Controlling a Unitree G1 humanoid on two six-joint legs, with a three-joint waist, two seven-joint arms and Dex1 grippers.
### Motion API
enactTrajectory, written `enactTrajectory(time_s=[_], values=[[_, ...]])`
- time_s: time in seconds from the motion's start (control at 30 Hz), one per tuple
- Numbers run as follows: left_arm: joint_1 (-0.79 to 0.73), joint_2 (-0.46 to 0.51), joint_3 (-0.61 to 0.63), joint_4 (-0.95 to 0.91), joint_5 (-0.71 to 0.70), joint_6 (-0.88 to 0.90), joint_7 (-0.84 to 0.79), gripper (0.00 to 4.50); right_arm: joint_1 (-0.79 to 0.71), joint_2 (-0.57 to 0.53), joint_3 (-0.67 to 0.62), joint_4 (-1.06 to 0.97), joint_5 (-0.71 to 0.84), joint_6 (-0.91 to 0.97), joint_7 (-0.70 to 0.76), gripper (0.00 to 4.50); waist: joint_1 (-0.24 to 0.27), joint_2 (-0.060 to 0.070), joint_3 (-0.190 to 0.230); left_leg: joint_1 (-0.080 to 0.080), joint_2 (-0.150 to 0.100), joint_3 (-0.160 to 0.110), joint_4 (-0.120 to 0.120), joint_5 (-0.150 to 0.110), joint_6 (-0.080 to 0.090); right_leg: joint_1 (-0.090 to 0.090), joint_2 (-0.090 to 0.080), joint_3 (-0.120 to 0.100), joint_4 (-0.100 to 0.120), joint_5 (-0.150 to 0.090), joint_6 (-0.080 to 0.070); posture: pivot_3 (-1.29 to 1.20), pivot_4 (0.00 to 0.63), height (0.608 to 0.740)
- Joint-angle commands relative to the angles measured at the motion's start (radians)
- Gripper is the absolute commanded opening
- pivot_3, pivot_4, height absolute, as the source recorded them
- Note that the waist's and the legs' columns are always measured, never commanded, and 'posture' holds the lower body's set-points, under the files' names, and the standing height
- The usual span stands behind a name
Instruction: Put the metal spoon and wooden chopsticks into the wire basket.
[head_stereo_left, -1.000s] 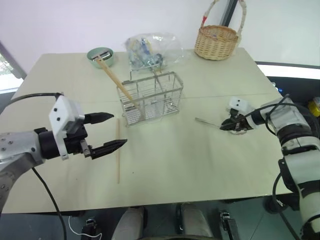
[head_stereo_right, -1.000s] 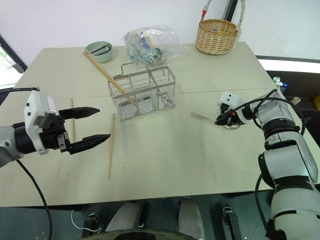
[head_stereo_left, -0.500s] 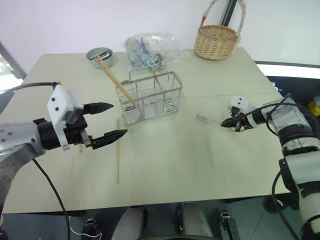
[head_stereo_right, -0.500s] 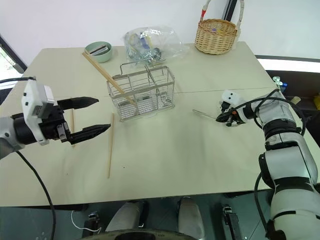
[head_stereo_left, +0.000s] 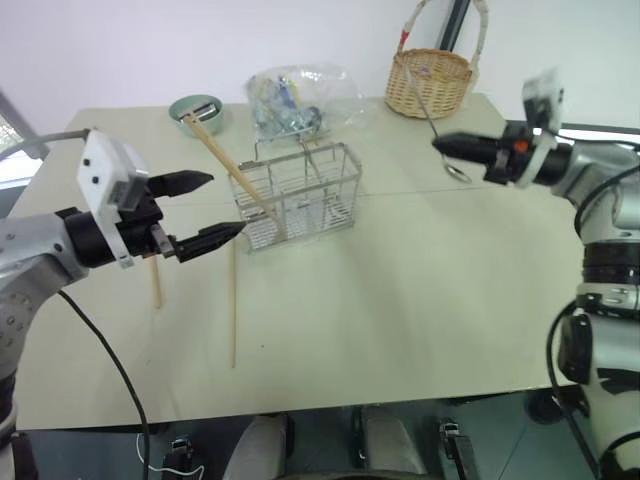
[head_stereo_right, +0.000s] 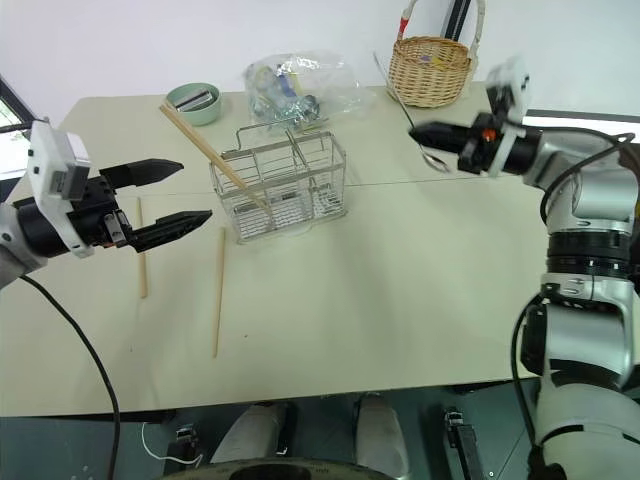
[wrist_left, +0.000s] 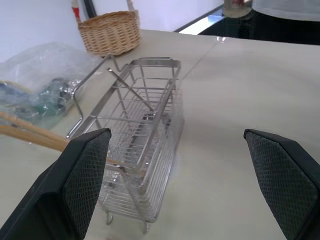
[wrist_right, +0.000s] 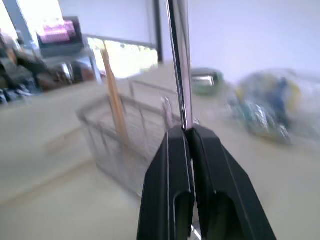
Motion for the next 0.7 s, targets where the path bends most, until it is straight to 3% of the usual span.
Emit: enactTrajectory(time_s=[0.03, 0.27, 0.63, 0.7], values=[[-0.035, -0.012, -0.005, 0.001, 0.018, -0.030, 0.011, 4.50, -0.073, 0.109, -0.001, -0.089, 0.065, 0.035, -0.143, 0.05, 0.003, 0.000, 0.000, 0.000, 0.000, 0.000, 0.000, 0.000, -0.001, -0.001, 0.000, 0.000, 0.000, 0.000, 0.000, 0.00, 0.150, 0.681], [-0.051, -0.026, 0.009, -0.012, 0.010, -0.020, 0.044, 4.50, -0.138, 0.324, 0.073, 0.129, -0.078, -0.213, -0.388, 0.05, 0.006, -0.003, -0.002, -0.001, -0.002, -0.001, 0.000, 0.001, -0.001, -0.006, 0.000, 0.000, 0.001, 0.001, -0.001, 0.00, 0.150, 0.681], [-0.007, -0.017, 0.087, -0.077, -0.032, 0.018, 0.103, 4.50, -0.135, 0.420, 0.128, 0.442, -0.217, -0.537, -0.465, 0.05, -0.007, -0.003, -0.002, -0.002, -0.001, 0.001, -0.003, 0.001, -0.002, -0.006, 0.001, 0.000, 0.003, 0.001, 0.000, 0.00, 0.150, 0.681], [0.004, -0.014, 0.102, -0.083, -0.034, 0.023, 0.109, 4.50, -0.131, 0.428, 0.116, 0.449, -0.198, -0.508, -0.458, 0.68, -0.007, -0.003, -0.002, -0.002, -0.001, 0.001, -0.002, 0.001, -0.002, -0.006, 0.002, 0.000, 0.003, 0.001, 0.000, 0.00, 0.150, 0.681]])
